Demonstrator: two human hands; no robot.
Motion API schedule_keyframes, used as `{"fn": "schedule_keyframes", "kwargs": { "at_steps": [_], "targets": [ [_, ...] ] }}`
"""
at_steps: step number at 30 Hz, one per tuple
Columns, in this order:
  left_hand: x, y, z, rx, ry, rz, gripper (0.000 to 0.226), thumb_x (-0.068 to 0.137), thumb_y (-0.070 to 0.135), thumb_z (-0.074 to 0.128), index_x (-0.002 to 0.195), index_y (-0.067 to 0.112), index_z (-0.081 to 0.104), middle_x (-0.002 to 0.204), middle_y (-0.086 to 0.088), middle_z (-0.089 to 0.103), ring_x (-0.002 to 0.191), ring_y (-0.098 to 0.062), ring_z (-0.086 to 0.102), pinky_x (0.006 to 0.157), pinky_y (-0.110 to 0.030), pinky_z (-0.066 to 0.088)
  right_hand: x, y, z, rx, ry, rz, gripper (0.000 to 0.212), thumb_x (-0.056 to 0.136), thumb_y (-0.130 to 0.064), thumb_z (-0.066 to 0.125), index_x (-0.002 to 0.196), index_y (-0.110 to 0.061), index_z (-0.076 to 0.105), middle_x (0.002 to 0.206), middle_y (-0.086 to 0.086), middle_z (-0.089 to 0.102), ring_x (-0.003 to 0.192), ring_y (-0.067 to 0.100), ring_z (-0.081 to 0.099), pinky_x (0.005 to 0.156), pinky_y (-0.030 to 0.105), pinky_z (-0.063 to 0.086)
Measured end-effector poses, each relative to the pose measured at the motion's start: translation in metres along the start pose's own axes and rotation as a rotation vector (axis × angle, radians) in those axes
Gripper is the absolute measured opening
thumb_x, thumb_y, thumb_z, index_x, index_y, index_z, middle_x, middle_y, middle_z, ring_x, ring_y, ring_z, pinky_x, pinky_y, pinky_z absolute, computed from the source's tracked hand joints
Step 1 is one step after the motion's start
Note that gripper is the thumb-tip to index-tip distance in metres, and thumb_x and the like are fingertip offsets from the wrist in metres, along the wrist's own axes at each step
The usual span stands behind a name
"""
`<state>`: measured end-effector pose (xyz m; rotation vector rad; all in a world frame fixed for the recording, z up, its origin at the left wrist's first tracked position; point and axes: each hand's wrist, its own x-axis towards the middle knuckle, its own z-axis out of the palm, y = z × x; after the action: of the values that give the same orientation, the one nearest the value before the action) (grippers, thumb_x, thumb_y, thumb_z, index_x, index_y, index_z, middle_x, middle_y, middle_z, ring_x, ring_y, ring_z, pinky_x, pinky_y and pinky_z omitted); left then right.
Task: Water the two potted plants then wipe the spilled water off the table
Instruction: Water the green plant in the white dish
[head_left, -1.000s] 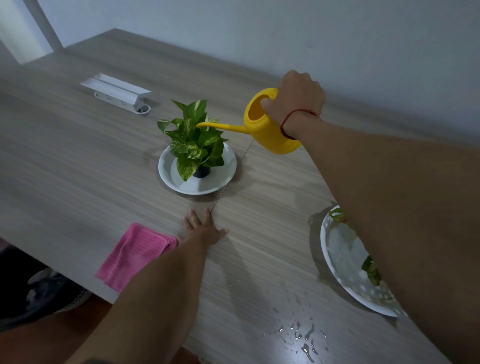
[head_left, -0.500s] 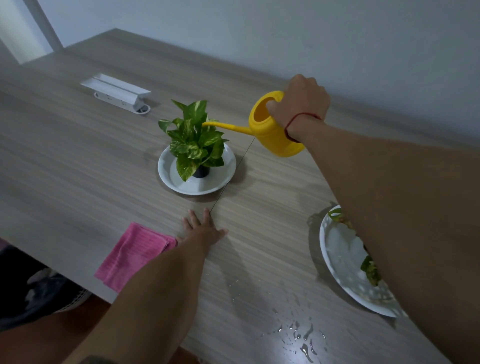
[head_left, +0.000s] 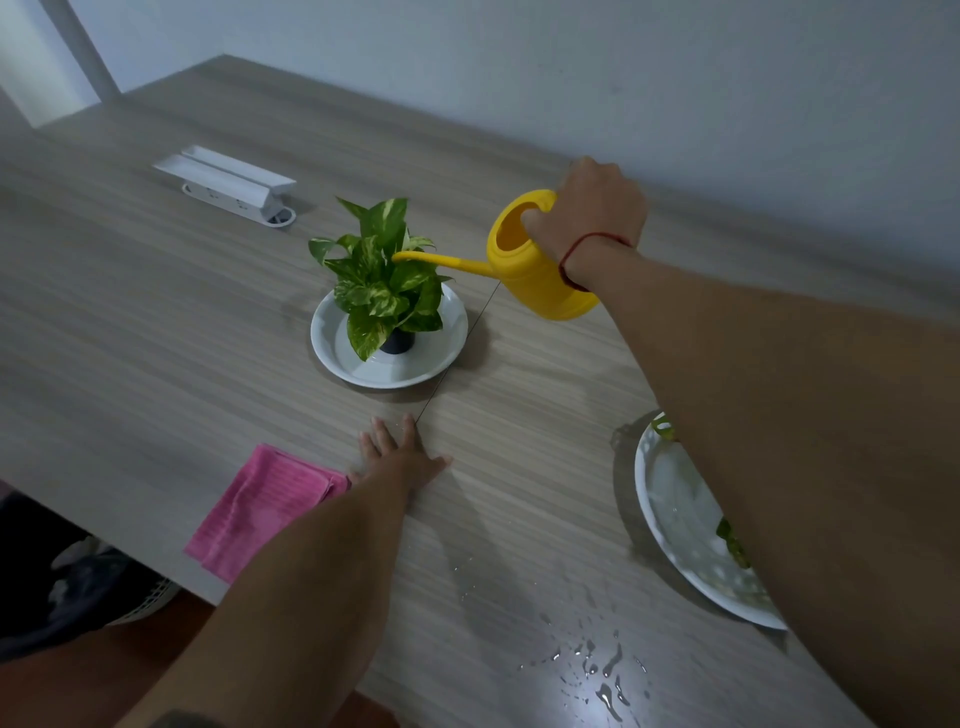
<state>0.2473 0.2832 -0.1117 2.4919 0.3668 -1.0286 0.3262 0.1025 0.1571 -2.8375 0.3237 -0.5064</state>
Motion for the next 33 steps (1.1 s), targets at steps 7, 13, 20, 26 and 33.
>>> {"fn": "schedule_keyframes", "kwargs": {
  "at_steps": [7,13,20,26,33],
  "targets": [
    [0.006,-0.001,0.001,-0.004,-0.003,-0.009,0.102,0.085,0.069,0.053,0.153,0.038,-0.017,0.156,-0.009,-0.038,0.145,-0.037,-0.031,0.119,-0.062,-0.001,0.001,0.002,-0.001,0.019,0.006,0.031,0.037,0.075,-0.034,0.065,0.107,-0.015,0.063,0.113,0.009,0.064,0.104,0.033,0.06,0.078,0.035,0.046],
    [0.006,-0.003,0.002,0.012,0.003,-0.009,0.104,0.083,0.073,0.052,0.152,0.038,-0.018,0.156,-0.009,-0.038,0.145,-0.037,-0.031,0.118,-0.063,0.001,-0.001,0.005,0.001,0.014,0.01,0.034,0.036,0.075,-0.033,0.065,0.105,-0.013,0.062,0.114,0.01,0.064,0.105,0.033,0.059,0.077,0.035,0.045],
    [-0.002,0.001,0.0,0.002,0.001,-0.004,0.102,0.086,0.069,0.052,0.153,0.037,-0.017,0.157,-0.008,-0.037,0.146,-0.035,-0.029,0.119,-0.062,0.002,-0.002,-0.002,0.003,0.011,-0.006,0.002,0.036,0.076,-0.034,0.064,0.106,-0.014,0.062,0.113,0.009,0.065,0.105,0.033,0.06,0.075,0.035,0.045],
    [0.001,-0.001,0.0,-0.016,-0.011,0.005,0.102,0.086,0.068,0.053,0.153,0.037,-0.017,0.156,-0.008,-0.039,0.145,-0.036,-0.031,0.118,-0.064,0.002,0.0,0.0,0.003,-0.013,-0.014,-0.004,0.035,0.076,-0.032,0.065,0.107,-0.015,0.062,0.113,0.009,0.065,0.105,0.033,0.059,0.076,0.034,0.045],
    [0.01,-0.002,0.003,0.015,0.013,-0.005,0.104,0.083,0.072,0.052,0.154,0.036,-0.016,0.156,-0.012,-0.038,0.145,-0.038,-0.03,0.12,-0.06,-0.001,0.001,-0.003,0.005,0.005,0.015,-0.013,0.037,0.075,-0.035,0.064,0.104,-0.012,0.062,0.111,0.01,0.064,0.103,0.034,0.06,0.074,0.035,0.045]
  ]
}}
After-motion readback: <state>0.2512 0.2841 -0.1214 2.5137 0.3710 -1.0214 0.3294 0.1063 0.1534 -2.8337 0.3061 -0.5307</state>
